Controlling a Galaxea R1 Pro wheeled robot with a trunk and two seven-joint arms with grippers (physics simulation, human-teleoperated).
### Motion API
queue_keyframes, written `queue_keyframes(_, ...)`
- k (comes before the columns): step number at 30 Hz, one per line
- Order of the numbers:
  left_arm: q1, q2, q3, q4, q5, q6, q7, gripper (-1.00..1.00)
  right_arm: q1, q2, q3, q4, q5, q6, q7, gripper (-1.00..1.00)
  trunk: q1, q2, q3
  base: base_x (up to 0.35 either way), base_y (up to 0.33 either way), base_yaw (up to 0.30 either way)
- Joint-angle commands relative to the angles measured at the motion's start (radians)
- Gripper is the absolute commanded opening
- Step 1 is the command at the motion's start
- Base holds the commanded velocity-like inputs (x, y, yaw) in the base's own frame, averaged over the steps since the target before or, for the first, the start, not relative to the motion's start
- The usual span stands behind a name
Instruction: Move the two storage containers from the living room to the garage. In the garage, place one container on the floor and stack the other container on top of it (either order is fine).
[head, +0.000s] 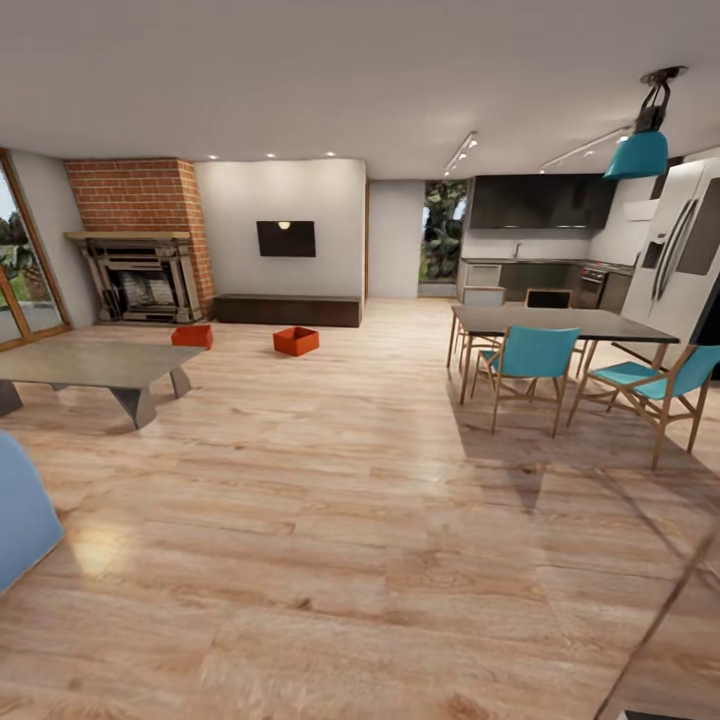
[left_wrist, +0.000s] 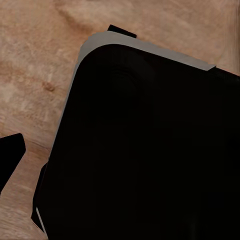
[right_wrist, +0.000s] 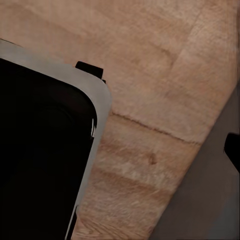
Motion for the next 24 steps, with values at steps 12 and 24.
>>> queue_keyframes(12, -0.001, 0.0, 0.005, 0.0, 0.001, -0.003, 0.001, 1.0, 0.0, 0.0, 0.001, 0.0, -0.007, -0.006, -0.002, 1.0, 0.001, 0.0, -0.001, 0.326, 0.0, 0.0)
queue_keyframes(24, -0.001, -0.001, 0.003, 0.0, -0.004, 0.001, 0.001, 1.0, 0.0, 0.001, -0.004, -0.012, -0.004, -0.005, 0.0, 1.0, 0.001, 0.0, -0.001, 0.326, 0.003, 0.0)
